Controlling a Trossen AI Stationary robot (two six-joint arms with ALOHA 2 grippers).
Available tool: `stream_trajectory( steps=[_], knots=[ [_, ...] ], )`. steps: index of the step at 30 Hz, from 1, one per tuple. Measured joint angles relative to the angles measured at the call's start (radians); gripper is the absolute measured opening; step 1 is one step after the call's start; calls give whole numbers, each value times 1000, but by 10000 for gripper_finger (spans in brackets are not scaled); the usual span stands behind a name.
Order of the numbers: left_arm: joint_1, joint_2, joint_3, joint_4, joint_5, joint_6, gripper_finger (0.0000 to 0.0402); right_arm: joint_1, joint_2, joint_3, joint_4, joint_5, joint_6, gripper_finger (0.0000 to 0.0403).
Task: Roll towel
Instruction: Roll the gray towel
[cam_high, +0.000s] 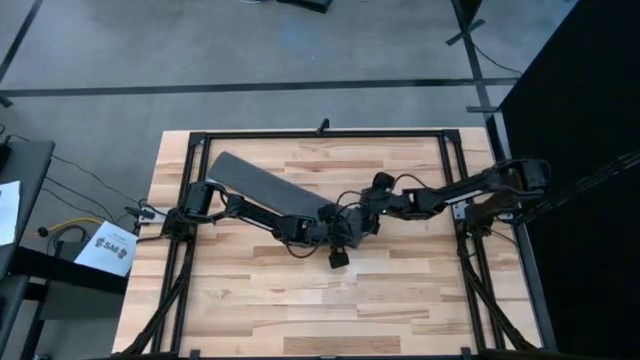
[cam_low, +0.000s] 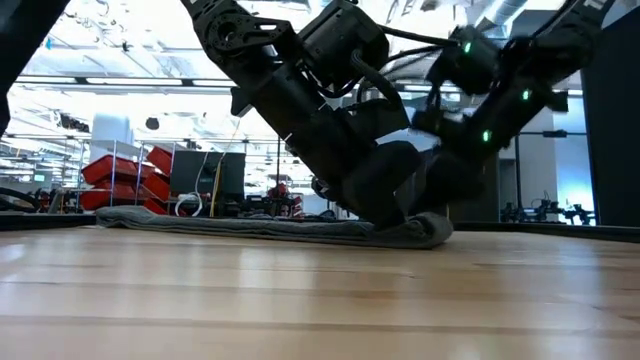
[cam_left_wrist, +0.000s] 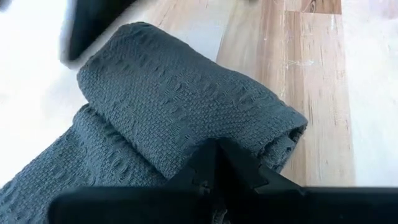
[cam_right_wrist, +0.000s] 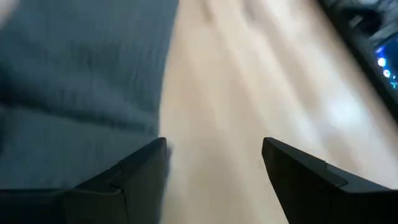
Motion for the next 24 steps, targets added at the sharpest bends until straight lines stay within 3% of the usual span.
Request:
stream_trajectory(
  steps=[6, 10, 19, 24],
  knots=[
    [-1, -2, 3, 12, 1, -2, 6, 49, -188, -26, -66, -27, 84, 255],
    [-2, -3, 15, 11, 1, 2, 6, 108, -201, -80, -28, -79, 239, 255],
    [-9, -3, 21, 6, 3, 16, 6, 198, 50, -132, 331, -83, 323, 255],
    [-22, -4, 21, -9, 3, 18, 6, 192, 186, -123, 390, -76, 326, 255]
  ],
)
